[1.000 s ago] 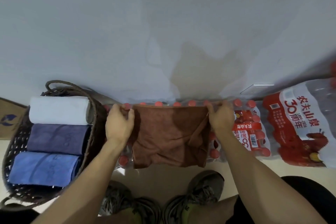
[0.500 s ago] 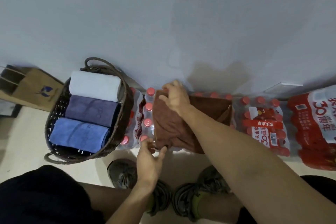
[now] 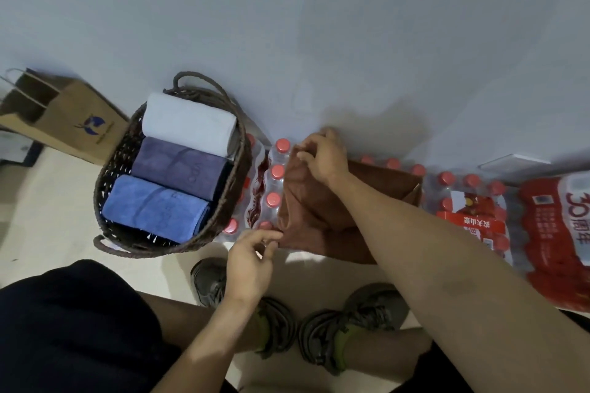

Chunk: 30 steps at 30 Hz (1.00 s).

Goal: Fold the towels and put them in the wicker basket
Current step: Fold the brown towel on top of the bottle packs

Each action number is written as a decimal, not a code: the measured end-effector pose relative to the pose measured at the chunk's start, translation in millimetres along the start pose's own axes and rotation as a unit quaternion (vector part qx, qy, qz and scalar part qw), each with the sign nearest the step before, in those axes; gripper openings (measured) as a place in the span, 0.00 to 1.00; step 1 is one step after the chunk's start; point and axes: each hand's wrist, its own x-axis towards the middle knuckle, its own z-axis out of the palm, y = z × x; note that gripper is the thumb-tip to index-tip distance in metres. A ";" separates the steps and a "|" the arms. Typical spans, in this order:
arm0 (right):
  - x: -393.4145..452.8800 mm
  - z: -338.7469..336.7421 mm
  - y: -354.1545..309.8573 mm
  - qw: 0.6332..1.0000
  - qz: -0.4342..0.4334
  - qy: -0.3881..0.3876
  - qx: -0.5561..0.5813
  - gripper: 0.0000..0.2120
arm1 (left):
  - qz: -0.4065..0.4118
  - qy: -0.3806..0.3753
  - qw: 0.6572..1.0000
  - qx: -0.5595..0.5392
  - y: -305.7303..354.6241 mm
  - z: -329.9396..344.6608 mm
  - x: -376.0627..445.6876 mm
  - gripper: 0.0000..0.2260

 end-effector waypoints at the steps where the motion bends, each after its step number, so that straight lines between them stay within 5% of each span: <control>1: 1.2 -0.1 -0.6 1.000 0.000 -0.002 -0.001 0.07 | -0.009 -0.004 1.000 0.019 -2.3 -3.3 -0.7 0.14; 7: 13.4 -4.3 -5.0 0.999 0.027 -0.032 0.011 0.07 | -0.104 -0.113 0.969 0.196 -13.1 -9.8 1.1 0.10; 17: 18.9 -2.2 -2.4 0.998 0.038 -0.053 0.019 0.08 | -0.136 0.059 0.987 -0.059 -5.2 14.8 7.2 0.15; 23: 18.9 0.0 0.6 0.998 0.042 -0.039 0.026 0.07 | -0.094 -0.006 0.996 0.008 -5.6 9.9 0.3 0.08; 27: 20.0 3.7 0.8 0.998 0.047 -0.033 0.035 0.07 | 0.051 -0.013 0.997 0.059 4.9 -13.9 -17.4 0.06; 30: 19.6 6.4 0.3 0.997 0.054 -0.021 0.042 0.07 | -0.053 -0.084 0.994 0.049 0.1 -19.5 -12.0 0.07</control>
